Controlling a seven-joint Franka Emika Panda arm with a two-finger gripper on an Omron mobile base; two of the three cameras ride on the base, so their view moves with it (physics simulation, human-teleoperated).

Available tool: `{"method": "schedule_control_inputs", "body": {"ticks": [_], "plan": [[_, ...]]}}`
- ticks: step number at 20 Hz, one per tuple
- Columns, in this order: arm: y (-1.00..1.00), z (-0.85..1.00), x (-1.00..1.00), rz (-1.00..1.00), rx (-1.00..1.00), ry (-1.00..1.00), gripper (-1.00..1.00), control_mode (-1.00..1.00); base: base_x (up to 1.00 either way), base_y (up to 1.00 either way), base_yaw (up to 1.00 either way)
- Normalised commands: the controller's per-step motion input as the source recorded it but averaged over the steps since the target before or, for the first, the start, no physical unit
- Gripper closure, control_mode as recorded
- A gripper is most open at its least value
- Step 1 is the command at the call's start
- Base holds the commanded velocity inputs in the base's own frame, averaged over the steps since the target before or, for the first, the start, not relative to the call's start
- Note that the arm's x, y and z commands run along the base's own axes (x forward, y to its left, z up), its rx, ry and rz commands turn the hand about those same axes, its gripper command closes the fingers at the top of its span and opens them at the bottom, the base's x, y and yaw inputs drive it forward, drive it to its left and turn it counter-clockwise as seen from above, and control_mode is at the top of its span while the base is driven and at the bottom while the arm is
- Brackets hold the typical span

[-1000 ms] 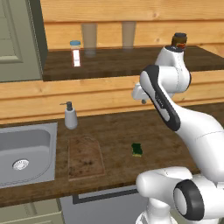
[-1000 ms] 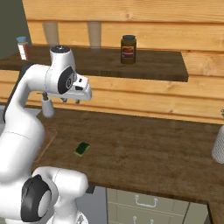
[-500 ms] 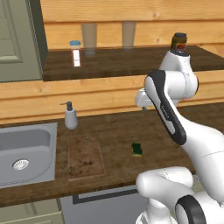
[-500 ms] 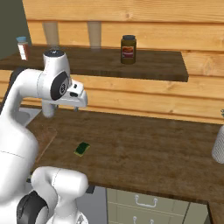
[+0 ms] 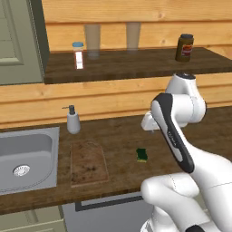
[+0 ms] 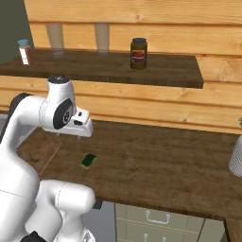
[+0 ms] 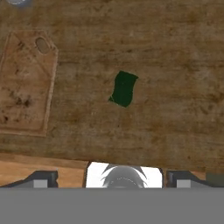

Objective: Pick up the sponge from the counter and clean the cutting board by briefly scrubbing or pressing down on the cutting board. Once finished, release the sponge.

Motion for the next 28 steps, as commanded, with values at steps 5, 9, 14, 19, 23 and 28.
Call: {"method": "schedule_control_inputs", "body": {"ticks": [5, 9, 14, 19, 23, 28], "plan": [[0.00, -0.72, 0.18, 0.00, 0.00, 0.02, -1.00, -1.00, 0.00, 0.00, 0.00], [0.00, -0.64, 0.24, 0.00, 0.00, -0.02, -1.00, -1.00, 0.00, 0.00, 0.00], [0.00, -0.52, 0.34, 0.00, 0.00, 0.00, -1.00, -1.00, 0.00, 0.00, 0.00], [0.00, -0.45, 0.49, -0.04, 0.00, 0.05, -1.00, -1.00, 0.00, 0.00, 0.00], [0.00, -0.30, 0.32, -0.04, 0.00, 0.01, -1.00, -1.00, 0.00, 0.00, 0.00], [0.00, -0.21, 0.33, -0.07, 0.00, 0.00, -1.00, -1.00, 0.00, 0.00, 0.00]]}}
